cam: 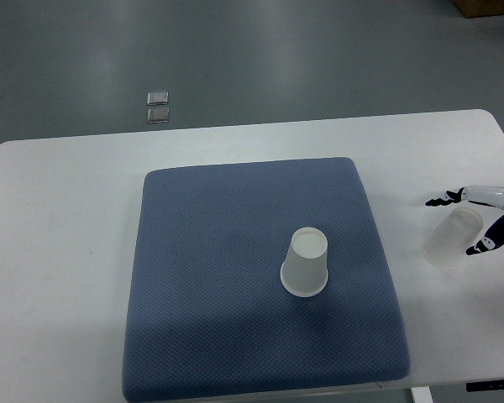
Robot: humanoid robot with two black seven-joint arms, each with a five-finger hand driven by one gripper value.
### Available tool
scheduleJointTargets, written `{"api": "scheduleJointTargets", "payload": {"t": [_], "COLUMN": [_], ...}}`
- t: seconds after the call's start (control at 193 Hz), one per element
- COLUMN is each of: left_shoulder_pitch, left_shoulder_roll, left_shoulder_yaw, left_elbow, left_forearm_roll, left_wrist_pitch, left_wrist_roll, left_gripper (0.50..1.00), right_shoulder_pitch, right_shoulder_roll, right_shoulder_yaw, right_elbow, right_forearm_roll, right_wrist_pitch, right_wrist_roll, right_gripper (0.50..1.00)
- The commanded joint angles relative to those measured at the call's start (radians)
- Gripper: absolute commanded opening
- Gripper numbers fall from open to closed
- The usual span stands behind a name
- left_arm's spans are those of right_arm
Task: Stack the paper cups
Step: 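Close the right hand fingers around the white cup, then carry the cup with the right hand over the cup on the pad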
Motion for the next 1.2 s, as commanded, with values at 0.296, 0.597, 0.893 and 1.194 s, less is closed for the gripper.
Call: {"api": "scheduleJointTargets", "payload": {"t": [0.296, 0.597, 0.893, 1.194], "left_shoulder_pitch": [0.000, 0.000, 0.000, 0.000], "left_shoulder_roll": [0.000, 0.000, 0.000, 0.000], "left_shoulder_yaw": [0.000, 0.000, 0.000, 0.000], "left_elbow": [0.000, 0.001, 0.000, 0.000], "left_forearm_roll": [0.000, 0.000, 0.000, 0.000], "left_wrist_pitch": [0.000, 0.000, 0.000, 0.000], "left_wrist_roll": [-0.001, 0.001, -0.001, -0.001], "left_gripper": [1.000, 1.000, 1.000, 1.000], "right_shoulder_pitch": [-0.007, 0.004, 0.082, 0.235], "right_shoulder_roll": [0.000, -0.005, 0.001, 0.008], "right_shoulder_yaw": [-0.001, 0.001, 0.015, 0.016], "right_elbow": [0.000, -0.002, 0.015, 0.196], "right_forearm_roll": [-0.025, -0.025, -0.015, -0.010], "right_wrist_pitch": [-0.016, -0.016, -0.002, 0.062], "right_wrist_roll": [0.000, 0.000, 0.000, 0.000], "right_gripper": [0.627, 0.613, 0.619, 0.629]}}
